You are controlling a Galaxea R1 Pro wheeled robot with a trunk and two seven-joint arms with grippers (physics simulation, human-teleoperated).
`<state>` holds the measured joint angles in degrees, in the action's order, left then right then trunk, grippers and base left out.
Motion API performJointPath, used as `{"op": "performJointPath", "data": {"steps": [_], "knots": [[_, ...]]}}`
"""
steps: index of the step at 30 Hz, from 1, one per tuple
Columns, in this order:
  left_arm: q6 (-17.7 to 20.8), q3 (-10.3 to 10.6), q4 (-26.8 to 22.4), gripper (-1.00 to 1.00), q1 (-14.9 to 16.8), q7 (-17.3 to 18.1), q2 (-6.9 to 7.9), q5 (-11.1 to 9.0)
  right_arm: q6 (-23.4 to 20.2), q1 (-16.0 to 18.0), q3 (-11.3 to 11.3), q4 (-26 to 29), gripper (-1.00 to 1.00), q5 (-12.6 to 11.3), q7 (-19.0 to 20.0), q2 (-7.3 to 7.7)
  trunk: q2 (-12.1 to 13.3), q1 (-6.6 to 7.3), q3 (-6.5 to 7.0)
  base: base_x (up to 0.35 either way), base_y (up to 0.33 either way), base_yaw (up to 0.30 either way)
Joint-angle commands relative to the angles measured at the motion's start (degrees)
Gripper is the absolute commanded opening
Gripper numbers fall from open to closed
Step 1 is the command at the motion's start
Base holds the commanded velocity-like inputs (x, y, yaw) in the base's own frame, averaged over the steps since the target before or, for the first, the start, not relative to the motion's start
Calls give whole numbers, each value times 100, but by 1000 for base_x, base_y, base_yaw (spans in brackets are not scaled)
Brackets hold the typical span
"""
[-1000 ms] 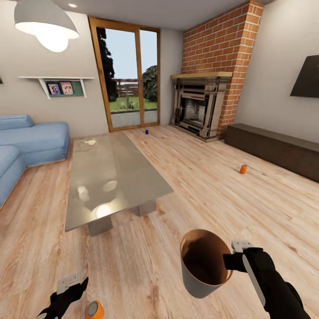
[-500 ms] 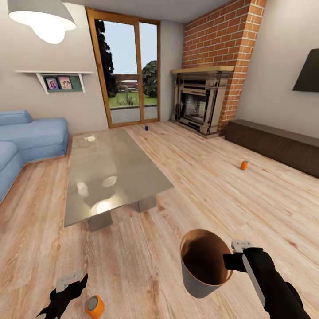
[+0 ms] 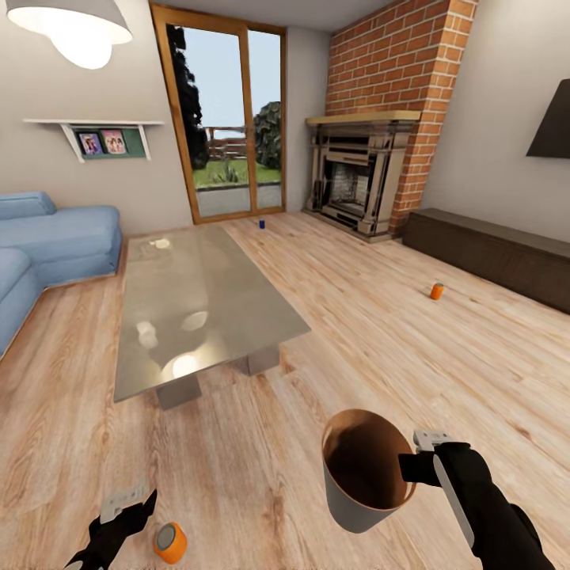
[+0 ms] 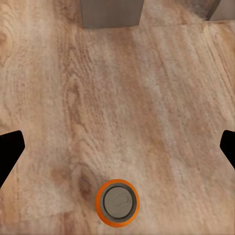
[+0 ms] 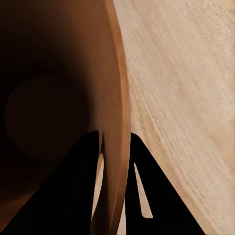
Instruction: Put the three can of soda from the living room inside the tash can in the kitchen.
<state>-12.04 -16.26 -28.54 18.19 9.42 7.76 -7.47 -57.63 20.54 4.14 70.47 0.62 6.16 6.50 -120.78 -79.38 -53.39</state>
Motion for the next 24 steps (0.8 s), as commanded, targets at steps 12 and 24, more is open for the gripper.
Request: {"op": "performJointPath", "data": {"steps": [12,24], "knots": [[39,25,183,100,5,-6,-3,7,-4,2,-1,2,-100,-106,26,-1,0,0,-109,0,0,0],[574,26,348,100,54,-150,-3,9,-4,2,-1,2,-100,-106,26,-3,0,0,-219,0,0,0]]}}
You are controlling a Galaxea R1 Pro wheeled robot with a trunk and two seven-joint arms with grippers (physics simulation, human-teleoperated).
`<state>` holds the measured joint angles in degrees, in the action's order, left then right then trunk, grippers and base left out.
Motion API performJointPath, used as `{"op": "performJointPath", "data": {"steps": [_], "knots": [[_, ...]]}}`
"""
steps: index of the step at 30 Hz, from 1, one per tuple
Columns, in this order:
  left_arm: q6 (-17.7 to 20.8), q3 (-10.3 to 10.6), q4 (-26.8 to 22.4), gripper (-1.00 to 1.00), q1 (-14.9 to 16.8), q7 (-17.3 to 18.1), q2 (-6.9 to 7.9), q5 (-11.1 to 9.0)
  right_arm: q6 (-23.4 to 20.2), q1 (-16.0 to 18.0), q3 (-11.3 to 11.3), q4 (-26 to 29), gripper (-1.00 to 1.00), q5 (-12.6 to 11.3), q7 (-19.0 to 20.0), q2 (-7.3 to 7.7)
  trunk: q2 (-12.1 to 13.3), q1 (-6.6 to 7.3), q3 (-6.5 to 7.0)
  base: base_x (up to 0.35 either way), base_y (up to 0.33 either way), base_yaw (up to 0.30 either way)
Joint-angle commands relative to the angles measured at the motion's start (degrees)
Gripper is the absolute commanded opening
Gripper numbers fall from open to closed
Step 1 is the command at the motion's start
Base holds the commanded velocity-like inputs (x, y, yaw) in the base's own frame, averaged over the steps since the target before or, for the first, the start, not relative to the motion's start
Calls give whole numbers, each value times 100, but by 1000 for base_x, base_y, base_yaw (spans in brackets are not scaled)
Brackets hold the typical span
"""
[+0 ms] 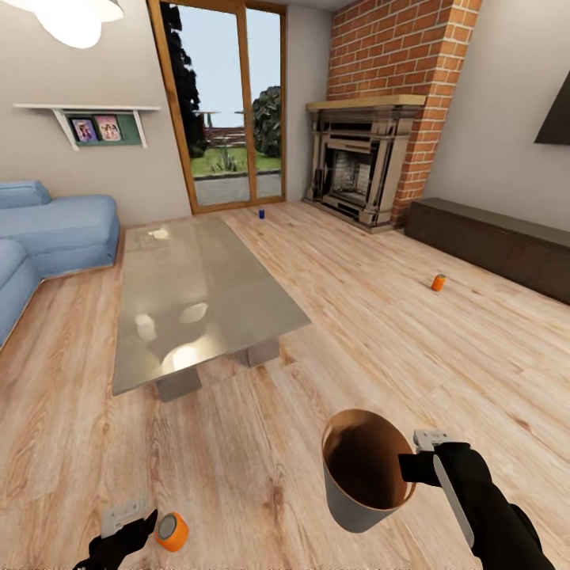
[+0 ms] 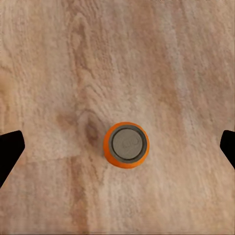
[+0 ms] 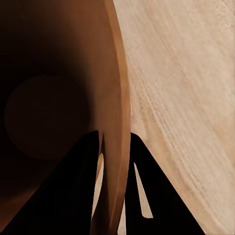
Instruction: Put the three can of soda from the living room inside the tash can in the kitchen.
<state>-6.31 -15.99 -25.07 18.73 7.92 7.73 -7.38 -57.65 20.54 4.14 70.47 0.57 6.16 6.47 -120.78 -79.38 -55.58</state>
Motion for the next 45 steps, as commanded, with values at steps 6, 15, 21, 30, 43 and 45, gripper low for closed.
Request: {"op": "performJointPath", "data": {"steps": [6,15,21,30,43,45], "knots": [[62,0,1,100,151,-14,43,0,-3,2,-1,2,-100,-101,26,-1,0,0,-55,0,0,0],[107,0,16,100,537,-13,167,0,-7,2,-1,-7,-100,-101,26,-3,0,0,-137,0,0,0],[299,0,21,100,745,-16,174,0,-5,2,2,-7,-100,-101,23,2,0,0,-192,0,0,0],[584,0,22,100,820,-18,176,0,-6,2,7,-7,-100,-101,25,3,0,0,-274,0,0,0],[605,0,116,100,843,-17,301,1,-2,2,2,-19,-100,-98,18,3,0,0,-393,0,0,0],[605,0,112,100,843,-18,314,0,-3,2,2,-20,-100,-100,18,3,0,0,-411,0,0,0]]}}
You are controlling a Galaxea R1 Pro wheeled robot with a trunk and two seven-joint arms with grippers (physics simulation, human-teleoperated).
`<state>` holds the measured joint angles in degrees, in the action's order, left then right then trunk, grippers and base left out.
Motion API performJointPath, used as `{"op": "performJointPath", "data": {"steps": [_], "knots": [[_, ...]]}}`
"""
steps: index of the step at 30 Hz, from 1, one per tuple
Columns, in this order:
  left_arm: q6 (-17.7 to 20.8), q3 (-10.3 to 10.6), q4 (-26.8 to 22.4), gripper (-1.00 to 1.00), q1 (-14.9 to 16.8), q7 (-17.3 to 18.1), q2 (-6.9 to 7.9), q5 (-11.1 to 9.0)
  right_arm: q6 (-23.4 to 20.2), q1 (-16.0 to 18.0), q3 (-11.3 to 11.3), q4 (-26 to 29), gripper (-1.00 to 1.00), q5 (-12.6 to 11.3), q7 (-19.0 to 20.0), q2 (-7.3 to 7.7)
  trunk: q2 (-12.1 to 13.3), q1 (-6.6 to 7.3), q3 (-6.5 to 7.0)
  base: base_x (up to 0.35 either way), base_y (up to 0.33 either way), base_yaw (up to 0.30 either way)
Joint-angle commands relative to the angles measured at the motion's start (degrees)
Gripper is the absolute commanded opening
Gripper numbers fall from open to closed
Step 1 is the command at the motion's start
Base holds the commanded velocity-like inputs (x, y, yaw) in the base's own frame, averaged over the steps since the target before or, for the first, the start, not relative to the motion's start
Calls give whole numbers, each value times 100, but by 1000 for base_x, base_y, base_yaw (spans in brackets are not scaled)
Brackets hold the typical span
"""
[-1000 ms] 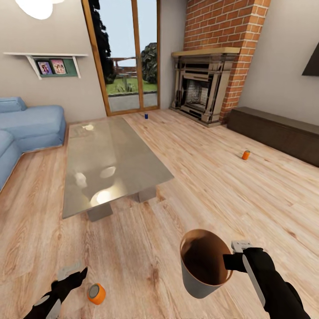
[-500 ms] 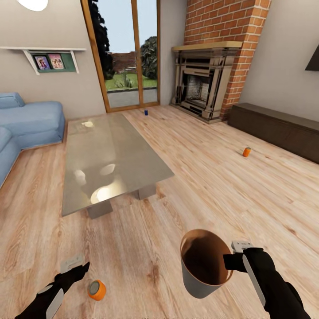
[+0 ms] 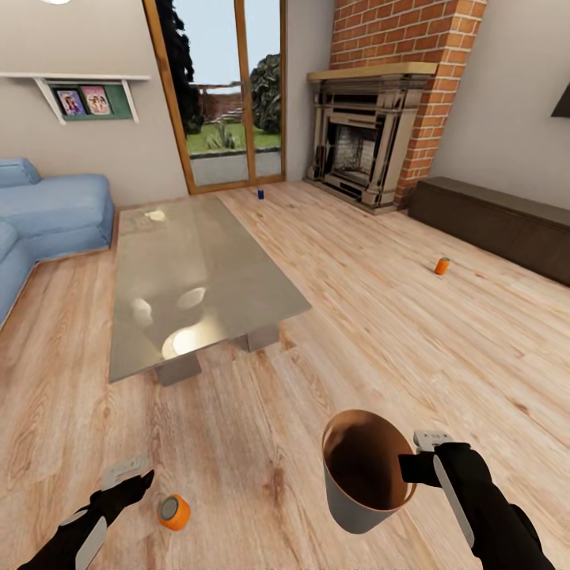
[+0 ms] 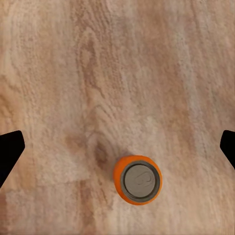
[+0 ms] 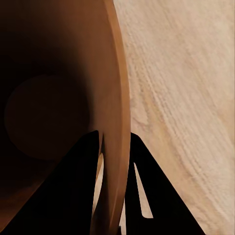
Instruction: Put the three can of soda from the living room inside the tash can in the kitchen.
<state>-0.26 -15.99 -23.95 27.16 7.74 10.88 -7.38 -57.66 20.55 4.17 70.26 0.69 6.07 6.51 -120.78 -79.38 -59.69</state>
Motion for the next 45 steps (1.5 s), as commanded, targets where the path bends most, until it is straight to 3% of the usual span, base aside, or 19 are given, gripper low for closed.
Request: {"op": "performJointPath", "data": {"steps": [1,13,30,34,45], "knots": [[-4,0,-1,100,0,2,4,0,-3,2,-2,0,-100,-109,28,0,0,0,-9,0,0,0],[-372,0,16,100,0,8,11,0,-1,2,5,13,-100,-108,26,1,0,0,-39,0,0,0],[-437,0,18,100,0,8,12,0,0,2,23,128,-100,-122,31,35,0,0,-39,29,0,0],[-702,0,21,100,0,8,12,0,0,3,15,128,-100,-122,33,35,0,0,-39,29,0,0],[-767,6,22,100,0,8,11,0,-1,2,21,131,-100,-122,34,35,0,0,-112,2,0,0]]}}
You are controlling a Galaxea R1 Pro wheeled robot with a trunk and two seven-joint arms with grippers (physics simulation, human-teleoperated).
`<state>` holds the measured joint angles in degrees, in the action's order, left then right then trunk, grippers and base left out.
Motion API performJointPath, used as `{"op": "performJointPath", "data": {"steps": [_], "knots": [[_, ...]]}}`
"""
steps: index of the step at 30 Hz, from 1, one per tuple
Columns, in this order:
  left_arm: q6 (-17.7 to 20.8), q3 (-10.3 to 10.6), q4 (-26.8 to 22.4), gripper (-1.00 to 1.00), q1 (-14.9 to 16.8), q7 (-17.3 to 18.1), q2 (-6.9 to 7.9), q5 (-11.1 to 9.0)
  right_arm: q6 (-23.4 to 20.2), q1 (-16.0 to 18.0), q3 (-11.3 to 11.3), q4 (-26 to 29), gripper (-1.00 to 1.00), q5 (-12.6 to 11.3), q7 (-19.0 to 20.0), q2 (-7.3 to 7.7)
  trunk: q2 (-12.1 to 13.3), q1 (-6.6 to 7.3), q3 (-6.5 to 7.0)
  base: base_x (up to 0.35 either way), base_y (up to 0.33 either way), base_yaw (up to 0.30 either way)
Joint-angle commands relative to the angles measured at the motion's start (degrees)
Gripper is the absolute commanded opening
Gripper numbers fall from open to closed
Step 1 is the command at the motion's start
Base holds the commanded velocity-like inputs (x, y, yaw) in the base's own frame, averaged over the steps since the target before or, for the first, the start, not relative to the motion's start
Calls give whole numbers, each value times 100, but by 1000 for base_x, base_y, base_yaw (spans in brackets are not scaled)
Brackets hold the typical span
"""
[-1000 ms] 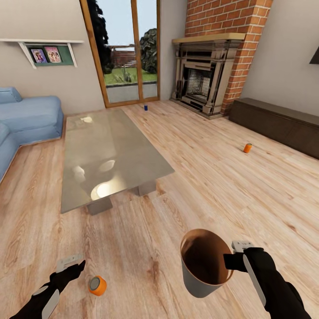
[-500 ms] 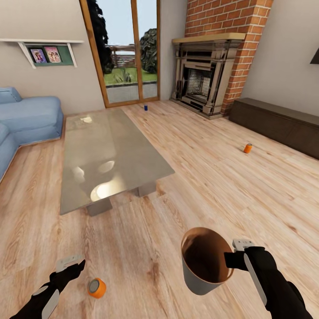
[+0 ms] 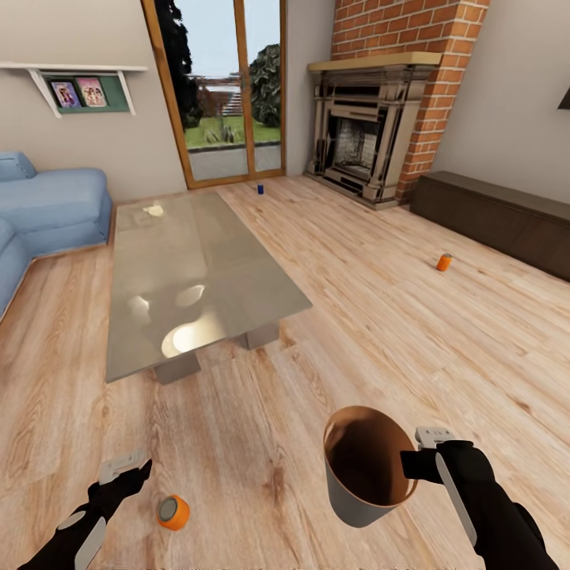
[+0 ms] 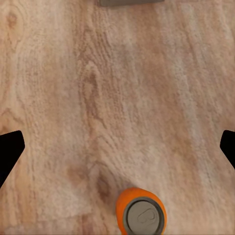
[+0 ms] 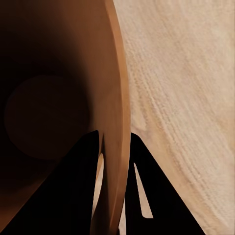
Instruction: Put the three can of soda from the living room inside the tash can in the kitchen.
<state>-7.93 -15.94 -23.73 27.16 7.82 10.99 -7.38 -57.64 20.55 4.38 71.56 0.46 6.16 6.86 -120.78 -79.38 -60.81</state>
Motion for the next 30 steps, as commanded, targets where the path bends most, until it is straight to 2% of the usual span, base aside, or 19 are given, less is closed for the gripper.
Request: {"op": "performJointPath", "data": {"steps": [1,30], "knots": [[-4,1,0,100,0,0,0,0,-2,3,-3,0,-100,-99,26,0,0,0,-9,0,0,0],[-16,3,0,100,0,0,0,0,-2,2,-8,-1,-100,-99,26,0,0,0,-280,7,-18,0]]}}
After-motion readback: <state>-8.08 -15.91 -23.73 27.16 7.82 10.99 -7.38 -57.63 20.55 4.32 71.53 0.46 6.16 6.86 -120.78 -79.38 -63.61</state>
